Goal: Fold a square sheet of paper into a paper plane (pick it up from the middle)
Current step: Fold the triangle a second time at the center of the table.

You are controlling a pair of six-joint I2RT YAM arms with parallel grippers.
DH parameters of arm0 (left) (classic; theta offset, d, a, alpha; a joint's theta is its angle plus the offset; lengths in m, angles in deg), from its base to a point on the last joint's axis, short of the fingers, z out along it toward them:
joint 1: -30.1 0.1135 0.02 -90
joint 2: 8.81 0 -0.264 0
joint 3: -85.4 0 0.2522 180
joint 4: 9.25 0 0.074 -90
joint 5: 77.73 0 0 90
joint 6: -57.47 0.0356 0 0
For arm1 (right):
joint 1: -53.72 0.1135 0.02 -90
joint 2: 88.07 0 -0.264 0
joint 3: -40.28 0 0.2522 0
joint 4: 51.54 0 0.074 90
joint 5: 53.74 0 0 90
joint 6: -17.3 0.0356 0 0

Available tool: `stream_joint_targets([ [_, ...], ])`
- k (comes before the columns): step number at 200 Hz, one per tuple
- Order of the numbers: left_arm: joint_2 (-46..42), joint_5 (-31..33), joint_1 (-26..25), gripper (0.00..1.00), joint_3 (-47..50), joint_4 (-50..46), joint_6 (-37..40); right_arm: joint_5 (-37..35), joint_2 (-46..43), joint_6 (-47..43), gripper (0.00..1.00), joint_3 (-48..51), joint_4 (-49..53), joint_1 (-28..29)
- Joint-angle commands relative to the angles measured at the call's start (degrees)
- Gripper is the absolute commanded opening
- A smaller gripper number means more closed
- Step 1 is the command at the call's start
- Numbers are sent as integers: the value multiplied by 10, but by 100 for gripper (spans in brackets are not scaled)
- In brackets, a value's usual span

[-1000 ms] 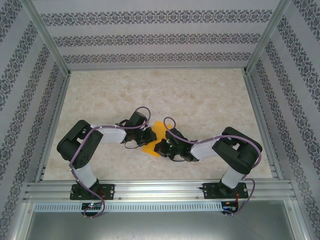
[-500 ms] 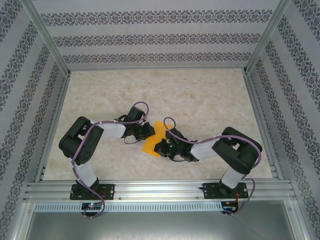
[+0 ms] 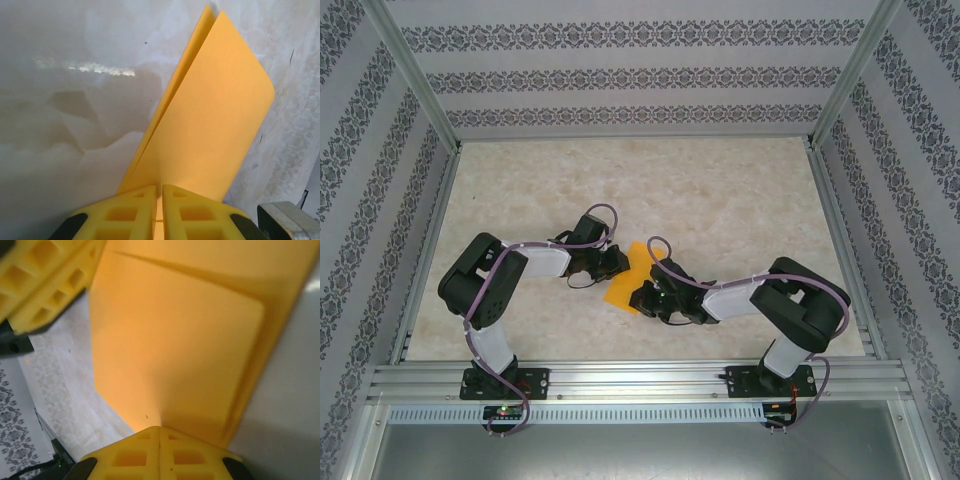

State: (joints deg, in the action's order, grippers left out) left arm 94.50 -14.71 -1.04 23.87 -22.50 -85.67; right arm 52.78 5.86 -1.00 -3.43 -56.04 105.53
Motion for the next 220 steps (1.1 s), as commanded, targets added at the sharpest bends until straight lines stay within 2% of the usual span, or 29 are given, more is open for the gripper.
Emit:
stream_joint_targets([
  [1,24,49,12,15,23,-34,16,2,-14,-8,8,21,76,12],
  [57,23,44,11,15,23,-36,20,-6,-19,16,8,57,77,23],
  [105,19,38,11,15,19,-34,17,-14,-82,-4,10,55,135,20],
  [126,13,23,9,16,16,-29,16,-44,-125,-29,12,37,171,12],
  [143,-3,14,6,17,7,-34,17,-74,-162,-52,19,20,204,-1],
  [157,-23,12,5,20,-5,-49,23,-100,-185,-67,28,10,230,-19],
  [177,-60,22,4,25,-26,-84,37,-109,-200,-77,38,14,207,-45],
  [220,-121,47,4,32,-47,-156,62,-93,-185,-96,47,4,150,-69],
])
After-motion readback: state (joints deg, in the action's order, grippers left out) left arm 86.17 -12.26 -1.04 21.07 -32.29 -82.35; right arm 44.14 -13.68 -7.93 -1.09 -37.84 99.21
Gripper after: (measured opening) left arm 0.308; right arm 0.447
